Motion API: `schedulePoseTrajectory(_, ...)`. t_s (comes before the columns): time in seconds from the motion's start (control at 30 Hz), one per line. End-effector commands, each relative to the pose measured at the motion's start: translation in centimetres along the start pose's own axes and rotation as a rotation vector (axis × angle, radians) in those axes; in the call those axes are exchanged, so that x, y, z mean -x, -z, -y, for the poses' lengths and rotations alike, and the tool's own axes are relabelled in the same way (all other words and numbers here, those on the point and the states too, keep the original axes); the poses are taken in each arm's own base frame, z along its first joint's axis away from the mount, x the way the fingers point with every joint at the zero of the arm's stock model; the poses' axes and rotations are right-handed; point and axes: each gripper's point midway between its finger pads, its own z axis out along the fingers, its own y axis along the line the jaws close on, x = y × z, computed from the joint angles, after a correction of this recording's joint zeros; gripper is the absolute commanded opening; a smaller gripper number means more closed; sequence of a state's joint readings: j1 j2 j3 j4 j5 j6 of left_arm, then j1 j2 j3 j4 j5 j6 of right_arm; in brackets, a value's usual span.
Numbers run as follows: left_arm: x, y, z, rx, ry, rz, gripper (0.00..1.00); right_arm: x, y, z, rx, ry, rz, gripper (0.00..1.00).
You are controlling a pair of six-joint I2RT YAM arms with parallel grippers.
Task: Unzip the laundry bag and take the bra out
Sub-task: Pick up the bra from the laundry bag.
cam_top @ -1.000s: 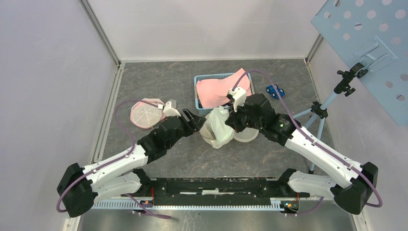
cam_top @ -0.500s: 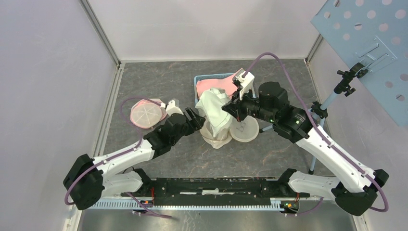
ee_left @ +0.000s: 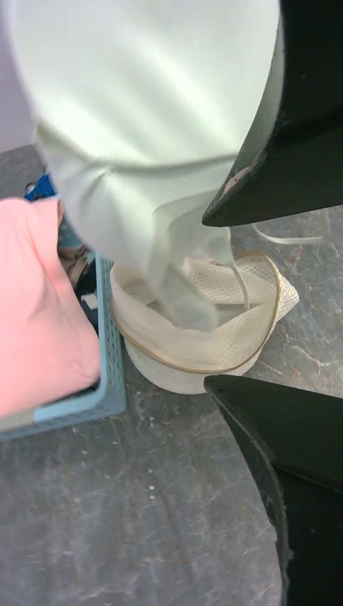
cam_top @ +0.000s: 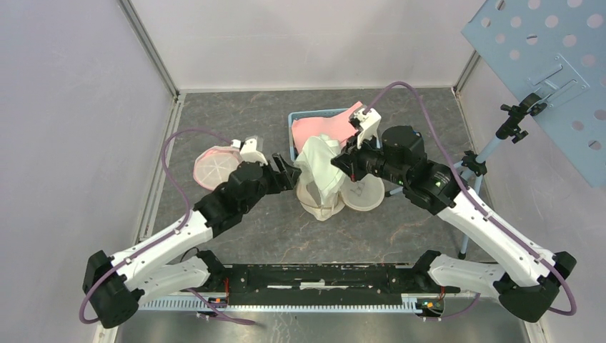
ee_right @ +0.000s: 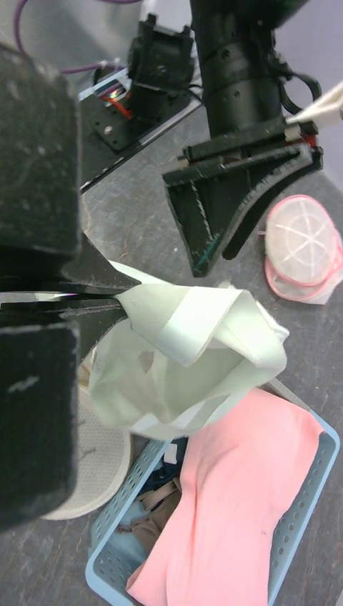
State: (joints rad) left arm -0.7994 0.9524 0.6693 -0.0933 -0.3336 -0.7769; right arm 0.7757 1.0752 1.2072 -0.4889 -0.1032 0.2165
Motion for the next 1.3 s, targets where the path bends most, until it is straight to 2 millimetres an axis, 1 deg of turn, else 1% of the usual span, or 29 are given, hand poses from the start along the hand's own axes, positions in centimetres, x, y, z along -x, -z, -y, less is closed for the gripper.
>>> schedulePoseTrajectory(0.0,2.4,2.3,2.9,-0.139,-0.268,-0.015,0.82,1.9,0.6,0.1,-0.032,-0.156,0.134,0.0)
schedulePoseTrajectory(0.1,2.2,4.2,4.8,-0.292,-0.394,-0.029,0.82,1.7,0.2,-0.5,0.0,-0.218,0.14,0.0)
schedulePoseTrajectory(0.13,2.3,4.8,5.2,-0.336,-0.424,-0.018,0.82,1.8,0.1,-0.8,0.015,-0.232,0.143,0.0)
schedulePoseTrajectory(0.2,1.7,5.9,5.7,-0.427,-0.512,-0.015,0.82,2.3,0.0,-1.6,0.057,-0.247,0.147,0.0)
schedulePoseTrajectory(0.3,1.0,6.8,5.6,-0.491,-0.627,-0.02,0.81,2.9,0.0,-2.5,0.106,-0.251,0.145,0.0)
schedulePoseTrajectory(0.4,-0.3,7.7,5.7,-0.573,-0.72,-0.039,0.79,2.9,0.0,-3.1,0.139,-0.25,0.128,0.0)
schedulePoseTrajectory(0.47,-0.5,8.3,5.7,-0.609,-0.785,-0.015,0.79,2.7,0.0,-3.4,0.156,-0.25,0.118,0.0)
schedulePoseTrajectory(0.6,0.1,9.0,5.4,-0.611,-0.909,0.044,0.81,2.6,0.1,-3.8,0.174,-0.259,0.11,0.0)
schedulePoseTrajectory(0.73,1.3,9.4,6.4,-0.6,-0.913,0.089,0.82,2.4,-0.2,-3.6,0.161,-0.292,0.107,0.0)
schedulePoseTrajectory(0.83,1.4,8.5,6.4,-0.511,-0.903,0.065,0.82,1.9,-0.8,-3.6,0.165,-0.331,0.106,0.0)
schedulePoseTrajectory(0.87,1.7,7.8,5.9,-0.432,-0.898,0.045,0.81,1.6,-1.0,-3.6,0.168,-0.346,0.104,0.0)
schedulePoseTrajectory(0.9,1.5,7.4,6.0,-0.392,-0.913,0.01,0.8,1.4,-1.2,-3.7,0.171,-0.356,0.1,0.0)
schedulePoseTrajectory(0.97,0.6,7.3,6.6,-0.361,-0.973,-0.04,0.8,1.2,-1.4,-3.5,0.161,-0.367,0.098,0.0)
schedulePoseTrajectory(1.0,0.1,7.7,7.3,-0.376,-0.994,-0.04,0.8,1.3,-1.4,-3.3,0.152,-0.369,0.104,0.0)
schedulePoseTrajectory(1.07,-0.2,8.5,8.7,-0.442,-0.987,-0.01,0.82,1.3,-1.4,-2.9,0.127,-0.368,0.111,0.0)
schedulePoseTrajectory(1.17,0.5,9.5,10.1,-0.498,-0.937,0.04,0.83,1.3,-1.5,-2.6,0.11,-0.371,0.116,0.0)
schedulePoseTrajectory(1.27,1.1,9.2,10.5,-0.459,-0.95,0.056,0.85,1.3,-1.7,-2.6,0.114,-0.383,0.123,0.0)
